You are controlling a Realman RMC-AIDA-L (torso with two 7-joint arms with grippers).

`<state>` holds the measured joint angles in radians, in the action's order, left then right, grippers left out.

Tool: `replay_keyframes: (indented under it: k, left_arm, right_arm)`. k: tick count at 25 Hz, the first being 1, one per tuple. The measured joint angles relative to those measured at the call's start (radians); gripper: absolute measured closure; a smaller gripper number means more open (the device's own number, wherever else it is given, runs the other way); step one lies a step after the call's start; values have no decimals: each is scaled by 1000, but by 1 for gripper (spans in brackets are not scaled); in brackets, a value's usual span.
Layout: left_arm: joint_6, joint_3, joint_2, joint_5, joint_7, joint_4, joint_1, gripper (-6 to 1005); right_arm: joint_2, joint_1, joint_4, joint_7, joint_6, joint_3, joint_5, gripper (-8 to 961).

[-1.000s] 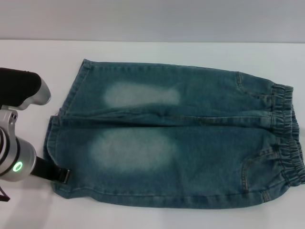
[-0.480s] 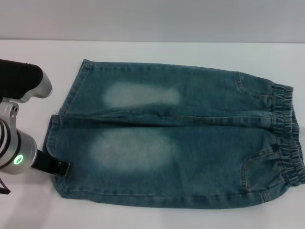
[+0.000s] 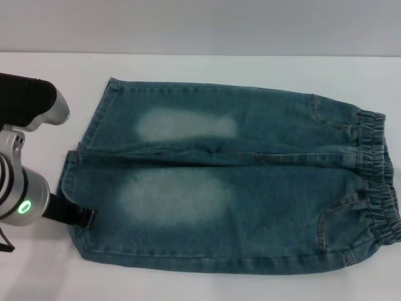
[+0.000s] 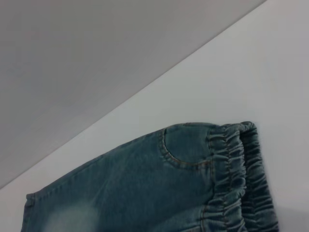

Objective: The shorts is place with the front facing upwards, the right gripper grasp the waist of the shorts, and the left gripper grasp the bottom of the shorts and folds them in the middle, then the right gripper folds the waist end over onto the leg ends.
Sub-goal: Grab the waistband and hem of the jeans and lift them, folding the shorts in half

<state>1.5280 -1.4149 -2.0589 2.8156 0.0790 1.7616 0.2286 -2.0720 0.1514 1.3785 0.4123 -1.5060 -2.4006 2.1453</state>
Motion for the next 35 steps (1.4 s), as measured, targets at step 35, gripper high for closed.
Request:
replay_keyframes:
  k: [35]
  left_arm:
    - [0,-11,2,1,-27,1,27,965]
  right_arm:
    - [-7,-18,-131,20,14,87,24,138]
